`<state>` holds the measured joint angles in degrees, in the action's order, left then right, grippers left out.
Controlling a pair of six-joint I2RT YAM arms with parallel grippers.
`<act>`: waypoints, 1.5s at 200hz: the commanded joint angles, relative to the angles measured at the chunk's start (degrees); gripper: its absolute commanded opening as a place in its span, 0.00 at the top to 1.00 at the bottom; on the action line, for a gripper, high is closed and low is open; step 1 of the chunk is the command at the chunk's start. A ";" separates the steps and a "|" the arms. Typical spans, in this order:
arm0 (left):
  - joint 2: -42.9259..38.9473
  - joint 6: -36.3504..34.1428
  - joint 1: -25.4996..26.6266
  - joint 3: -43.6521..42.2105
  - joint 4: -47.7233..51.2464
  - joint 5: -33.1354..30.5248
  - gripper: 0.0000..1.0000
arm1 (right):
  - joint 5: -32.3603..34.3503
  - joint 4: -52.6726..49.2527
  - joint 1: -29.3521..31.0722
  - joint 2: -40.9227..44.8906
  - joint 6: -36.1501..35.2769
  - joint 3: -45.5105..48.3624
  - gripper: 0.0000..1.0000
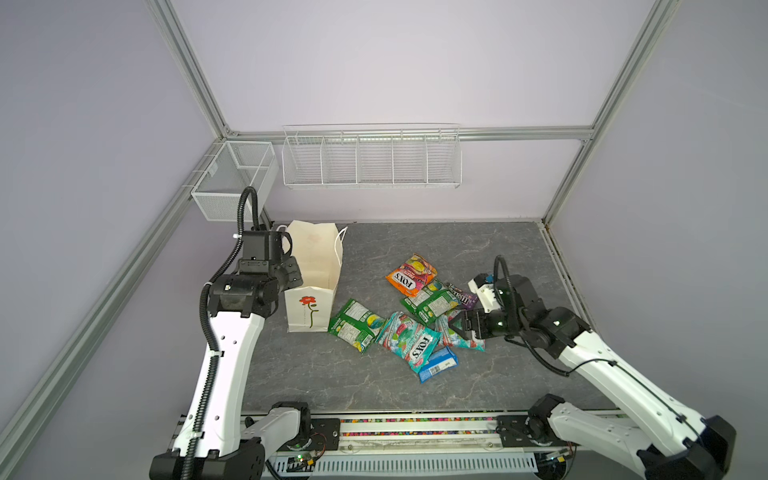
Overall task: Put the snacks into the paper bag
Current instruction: 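Grip the bag rim with the left gripper while the right gripper reaches toward the snacks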
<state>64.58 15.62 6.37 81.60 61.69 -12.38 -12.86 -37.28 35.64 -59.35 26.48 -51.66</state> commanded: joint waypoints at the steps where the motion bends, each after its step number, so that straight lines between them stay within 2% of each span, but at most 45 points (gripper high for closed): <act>1: -2.21 0.11 -0.13 -0.50 1.62 -1.15 1.00 | 2.03 5.98 5.91 -4.30 5.95 -2.43 0.07; 37: -4.30 0.59 -0.13 -1.26 2.20 -1.97 1.00 | 3.41 9.81 12.56 -11.83 12.56 -4.69 0.07; 95: -6.15 1.60 -0.35 -4.14 1.16 -1.69 1.00 | 0.41 27.97 20.85 -23.05 24.71 -2.94 0.06; 129: -6.94 1.79 -0.98 -4.01 1.34 -1.25 1.00 | -0.35 34.90 24.71 -31.91 30.05 -6.08 0.04; 162: -7.52 1.70 -1.89 -3.98 1.82 -0.79 1.00 | -0.99 44.49 26.48 -38.49 36.71 -6.45 0.03; 194: -8.13 1.48 -2.14 -4.16 2.11 -0.80 1.00 | 3.65 44.45 27.75 -41.34 39.36 -7.63 0.00; 229: -8.46 1.66 -2.24 -4.27 2.27 -0.43 1.00 | 6.92 47.83 27.78 -42.33 43.27 -5.61 0.06; 272: -8.95 1.87 -2.33 -4.65 2.43 -0.40 1.00 | 6.36 53.79 27.95 -45.77 47.69 -5.04 0.15; 300: -9.18 1.88 -2.41 -4.61 2.87 -0.38 1.00 | 7.87 54.18 28.37 -47.52 50.21 -4.88 0.17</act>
<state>56.23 16.53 4.49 77.49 62.46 -13.19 -6.87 14.61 63.37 -105.21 71.59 -57.63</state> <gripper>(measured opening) 0.047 0.839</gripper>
